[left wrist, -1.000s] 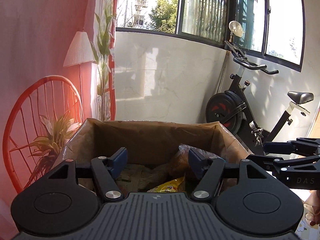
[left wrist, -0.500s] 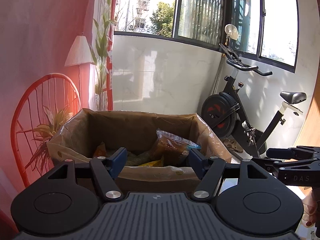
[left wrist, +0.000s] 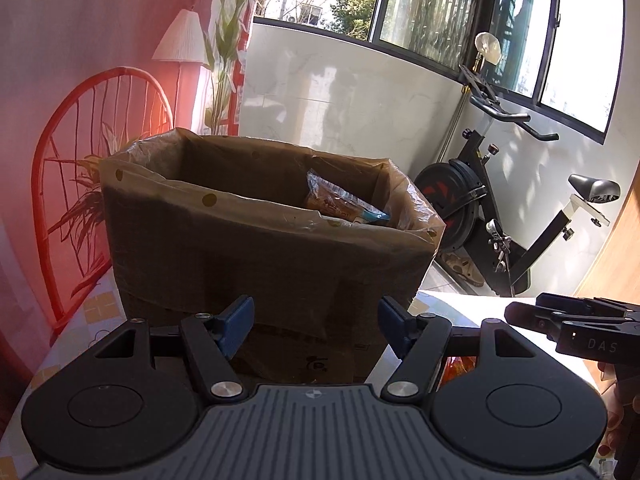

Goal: Organize snacks
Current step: 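Move both open grippers back to the remaining snacks on the table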

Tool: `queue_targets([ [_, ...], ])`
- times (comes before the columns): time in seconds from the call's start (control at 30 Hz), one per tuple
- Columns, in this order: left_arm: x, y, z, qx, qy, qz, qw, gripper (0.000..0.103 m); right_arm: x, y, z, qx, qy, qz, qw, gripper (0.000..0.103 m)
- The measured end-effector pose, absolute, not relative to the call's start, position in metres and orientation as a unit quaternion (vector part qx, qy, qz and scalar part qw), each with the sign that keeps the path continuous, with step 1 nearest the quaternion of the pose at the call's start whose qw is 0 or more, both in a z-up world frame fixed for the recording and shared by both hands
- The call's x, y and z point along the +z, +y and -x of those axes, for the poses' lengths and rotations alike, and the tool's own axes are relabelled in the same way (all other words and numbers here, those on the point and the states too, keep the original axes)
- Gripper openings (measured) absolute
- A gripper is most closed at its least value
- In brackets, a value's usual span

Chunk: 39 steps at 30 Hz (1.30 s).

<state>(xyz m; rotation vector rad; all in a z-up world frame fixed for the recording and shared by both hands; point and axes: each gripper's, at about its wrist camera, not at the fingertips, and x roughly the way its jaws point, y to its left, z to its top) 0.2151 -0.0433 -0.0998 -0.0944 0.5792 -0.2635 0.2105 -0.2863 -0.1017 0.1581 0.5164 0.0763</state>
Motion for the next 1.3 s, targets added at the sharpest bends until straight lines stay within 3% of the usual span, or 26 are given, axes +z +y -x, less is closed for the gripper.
queue_targets([
  [0.6, -0.165, -0.048, -0.197, -0.112, 0.341, 0.061, 0.931, 0.07, -0.164, -0.299, -0.187, 0.023, 0.279, -0.081, 0.956, 0.07],
  [0.97, -0.196, -0.07, -0.201, -0.146, 0.388, 0.02, 0.91, 0.069, -0.197, -0.332, -0.173, -0.01, 0.304, -0.156, 0.94, 0.069],
  [1.3, -0.155, -0.032, -0.231, -0.129, 0.376, 0.008, 0.917, 0.066, -0.189, -0.329, -0.179, -0.01, 0.308, -0.169, 0.936, 0.069],
])
